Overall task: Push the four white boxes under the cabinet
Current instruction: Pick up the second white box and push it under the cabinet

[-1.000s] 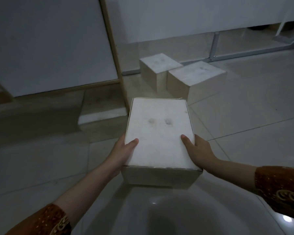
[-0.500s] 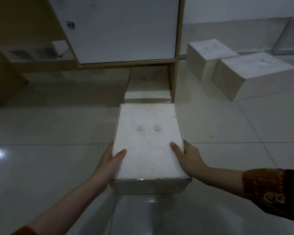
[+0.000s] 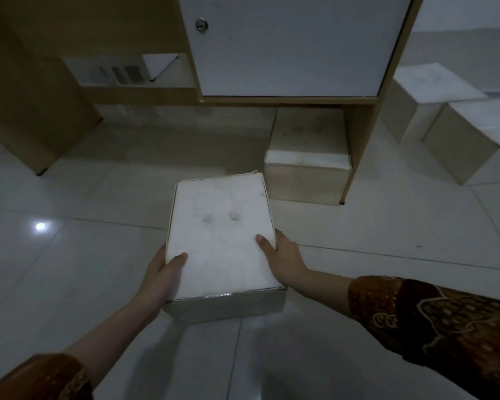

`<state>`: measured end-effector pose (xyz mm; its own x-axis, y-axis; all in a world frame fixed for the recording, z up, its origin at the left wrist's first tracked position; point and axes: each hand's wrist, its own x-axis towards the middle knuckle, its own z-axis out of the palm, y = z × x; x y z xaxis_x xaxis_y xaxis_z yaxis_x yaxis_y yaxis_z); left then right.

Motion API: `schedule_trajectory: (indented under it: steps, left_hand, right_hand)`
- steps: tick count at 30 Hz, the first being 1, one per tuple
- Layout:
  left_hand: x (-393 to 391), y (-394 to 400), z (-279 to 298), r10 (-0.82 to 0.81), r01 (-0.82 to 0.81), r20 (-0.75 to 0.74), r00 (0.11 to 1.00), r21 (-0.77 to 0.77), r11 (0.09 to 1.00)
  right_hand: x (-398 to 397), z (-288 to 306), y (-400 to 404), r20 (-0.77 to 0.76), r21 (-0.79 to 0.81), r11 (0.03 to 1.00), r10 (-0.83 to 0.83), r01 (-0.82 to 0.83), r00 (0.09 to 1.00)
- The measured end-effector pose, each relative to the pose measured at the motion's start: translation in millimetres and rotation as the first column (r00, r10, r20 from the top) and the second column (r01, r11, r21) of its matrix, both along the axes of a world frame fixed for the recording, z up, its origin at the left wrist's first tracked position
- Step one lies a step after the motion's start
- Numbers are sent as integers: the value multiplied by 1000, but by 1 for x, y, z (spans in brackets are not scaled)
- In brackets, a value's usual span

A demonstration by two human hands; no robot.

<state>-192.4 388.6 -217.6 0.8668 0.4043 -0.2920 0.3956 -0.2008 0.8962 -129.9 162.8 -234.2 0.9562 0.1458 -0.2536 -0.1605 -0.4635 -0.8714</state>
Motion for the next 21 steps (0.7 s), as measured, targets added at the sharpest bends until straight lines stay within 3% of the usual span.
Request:
schedule_trajectory:
  steps: [5, 9, 11, 14, 17, 21]
  left_hand:
    - [38, 24, -8, -47, 47, -3, 999, 132, 990]
    - [50, 22, -17, -131, 91, 84, 988, 372, 924]
    - [49, 22, -20, -234, 153, 68, 970, 581, 800]
    - [34, 17, -20, -430, 262, -23, 902, 822, 506]
    - [15, 5, -22, -599, 367, -142, 788, 889, 272]
    - [13, 4, -25, -640, 347, -216, 737, 934, 86]
  right_hand:
    - [22, -1, 24, -16, -37, 999, -34, 34, 999]
    - [40, 2, 32, 40, -91, 996, -10, 14, 999]
    - [36, -1, 33, 172, -223, 974, 87, -47, 981]
    - [22, -12, 29, 289, -521, 845, 312, -125, 905]
    - [16, -8, 27, 349, -664, 728, 503, -170, 791]
    - [21, -5, 27, 297, -800, 531, 754, -278, 585]
